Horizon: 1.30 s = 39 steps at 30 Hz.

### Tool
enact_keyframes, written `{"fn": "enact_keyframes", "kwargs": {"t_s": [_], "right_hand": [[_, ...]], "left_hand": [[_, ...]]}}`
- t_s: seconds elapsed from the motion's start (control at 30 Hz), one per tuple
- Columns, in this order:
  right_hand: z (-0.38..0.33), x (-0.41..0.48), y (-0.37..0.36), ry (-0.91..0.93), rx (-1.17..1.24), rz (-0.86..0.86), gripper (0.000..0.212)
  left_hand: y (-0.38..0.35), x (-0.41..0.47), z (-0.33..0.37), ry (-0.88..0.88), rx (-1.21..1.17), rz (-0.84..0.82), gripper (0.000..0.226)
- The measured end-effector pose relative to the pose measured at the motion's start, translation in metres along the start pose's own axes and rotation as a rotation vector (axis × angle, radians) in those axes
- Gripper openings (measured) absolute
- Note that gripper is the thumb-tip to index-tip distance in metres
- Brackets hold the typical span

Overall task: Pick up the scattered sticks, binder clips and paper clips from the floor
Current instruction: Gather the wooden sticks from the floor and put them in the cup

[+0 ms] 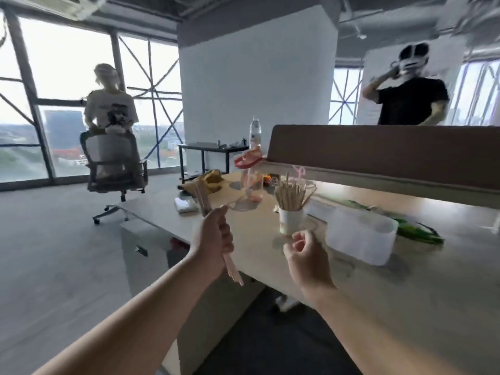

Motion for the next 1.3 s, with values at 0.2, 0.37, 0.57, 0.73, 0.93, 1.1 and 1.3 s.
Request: {"fn": "enact_keyframes", "kwargs": {"t_s": [0.2,0.37,0.57,0.73,0.93,1.1,1.3], "right_hand": [[0.065,0.059,0.009,-0.04,0.054,0.08,0.014],[0.071,0.112,-0.019,0.004,0.039,0.148,0.064],[0.087,0.163,-0.059,-0.074,-0.054,0.009,0.107],[0.094,0.18,-0.078,-0.063,-0.034,-0.047,0.104],[0.096,0.178,-0.076,-0.039,-0.06,0.046,0.079],[0.096,0.179,-0.076,-0.036,-0.029,0.055,0.074],[0.092,0.178,-0.076,-0.033,-0.06,0.005,0.079]], "left_hand": [[-0.085,0.076,-0.033,-0.047,0.004,-0.094,0.053],[-0.123,0.124,-0.022,-0.164,-0.031,-0.087,0.044],[-0.16,0.163,-0.01,-0.211,0.033,-0.119,0.047],[-0.187,0.187,-0.007,-0.247,0.044,-0.158,0.041],[-0.211,0.212,-0.027,-0.214,0.11,-0.207,0.043],[-0.219,0.222,-0.037,-0.253,0.263,-0.249,0.043],[-0.213,0.224,-0.037,-0.348,0.335,-0.237,0.033]]}}
Point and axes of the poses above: each hand's wrist, its own x-axis towards the middle knuckle, its own y-axis out of the back of the hand, z = x × y, the point moved 9 cm from there along x, towards the middle knuckle, and after that the axes turned 2 degrees about -y, right-handed, at the moved point
